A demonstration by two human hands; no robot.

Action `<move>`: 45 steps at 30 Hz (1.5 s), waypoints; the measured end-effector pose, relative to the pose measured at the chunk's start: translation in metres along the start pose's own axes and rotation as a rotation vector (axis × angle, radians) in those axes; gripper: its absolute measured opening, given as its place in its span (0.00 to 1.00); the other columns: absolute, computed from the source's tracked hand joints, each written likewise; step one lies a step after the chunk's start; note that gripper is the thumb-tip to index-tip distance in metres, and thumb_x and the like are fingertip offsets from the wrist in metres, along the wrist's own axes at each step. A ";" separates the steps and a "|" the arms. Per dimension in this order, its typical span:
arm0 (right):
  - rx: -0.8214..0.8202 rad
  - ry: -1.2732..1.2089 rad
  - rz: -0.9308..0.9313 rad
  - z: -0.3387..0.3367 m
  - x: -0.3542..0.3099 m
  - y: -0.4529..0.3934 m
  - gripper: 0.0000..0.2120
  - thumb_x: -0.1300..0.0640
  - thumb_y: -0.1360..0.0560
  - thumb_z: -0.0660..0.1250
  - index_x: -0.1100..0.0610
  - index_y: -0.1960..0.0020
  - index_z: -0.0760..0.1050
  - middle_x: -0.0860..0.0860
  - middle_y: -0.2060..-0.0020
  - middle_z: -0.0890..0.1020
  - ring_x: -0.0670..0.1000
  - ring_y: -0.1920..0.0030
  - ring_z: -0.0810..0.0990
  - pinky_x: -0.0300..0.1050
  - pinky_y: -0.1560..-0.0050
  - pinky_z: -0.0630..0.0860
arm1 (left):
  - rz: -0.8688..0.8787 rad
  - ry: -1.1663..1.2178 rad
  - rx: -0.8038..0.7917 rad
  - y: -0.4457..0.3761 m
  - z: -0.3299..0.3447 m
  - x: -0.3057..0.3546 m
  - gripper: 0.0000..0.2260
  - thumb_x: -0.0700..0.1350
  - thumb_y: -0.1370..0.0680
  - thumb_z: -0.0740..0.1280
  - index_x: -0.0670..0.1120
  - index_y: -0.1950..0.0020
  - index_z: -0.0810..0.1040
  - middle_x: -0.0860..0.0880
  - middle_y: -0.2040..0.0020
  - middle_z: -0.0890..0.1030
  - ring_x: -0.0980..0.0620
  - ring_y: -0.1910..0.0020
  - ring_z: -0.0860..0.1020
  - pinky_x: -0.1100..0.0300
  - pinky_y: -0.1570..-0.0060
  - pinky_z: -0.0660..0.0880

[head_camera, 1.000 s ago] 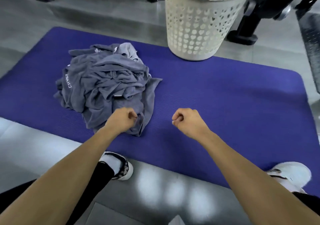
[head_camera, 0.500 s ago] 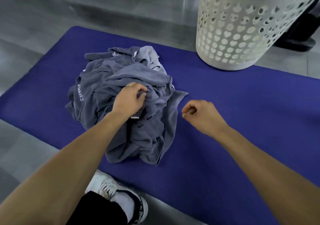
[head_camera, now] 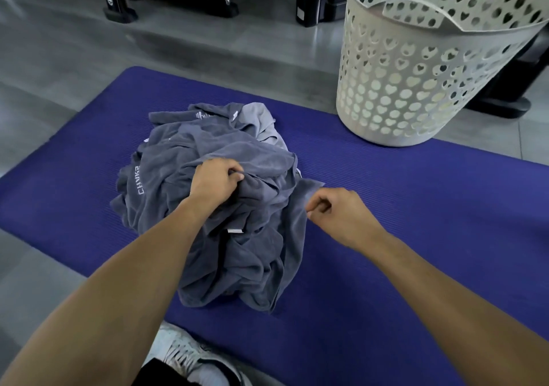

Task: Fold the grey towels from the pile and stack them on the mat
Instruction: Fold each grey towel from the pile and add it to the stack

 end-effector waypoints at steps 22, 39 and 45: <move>0.096 -0.273 -0.176 -0.152 -0.048 0.236 0.09 0.49 0.29 0.77 0.50 0.52 0.83 0.45 0.56 0.84 0.43 0.55 0.81 0.34 0.53 0.75 | 0.429 0.382 -0.024 0.224 -0.129 0.267 0.05 0.38 0.26 0.73 0.47 0.59 0.86 0.68 0.66 0.81 0.69 0.61 0.79 0.77 0.57 0.69; 0.595 -0.569 -0.074 -0.284 -0.016 0.310 0.09 0.61 0.22 0.68 0.52 0.59 0.82 0.49 0.68 0.81 0.48 0.65 0.77 0.44 0.60 0.76 | 0.401 0.797 -0.210 0.225 -0.126 0.386 0.09 0.37 0.27 0.75 0.50 0.63 0.85 0.54 0.69 0.83 0.60 0.71 0.75 0.67 0.68 0.73; 0.403 -0.285 0.138 -0.266 0.016 0.295 0.07 0.54 0.22 0.68 0.51 0.56 0.83 0.45 0.68 0.81 0.43 0.66 0.75 0.39 0.59 0.73 | 0.429 0.683 -0.318 0.213 -0.071 0.359 0.13 0.39 0.25 0.73 0.56 0.65 0.84 0.56 0.66 0.82 0.58 0.66 0.75 0.67 0.62 0.72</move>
Point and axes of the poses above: each hand's wrist, its own y-axis away from the middle knuckle, its own z-axis out of the palm, x = y × z, the point moved 3 cm from there along -y, towards the middle knuckle
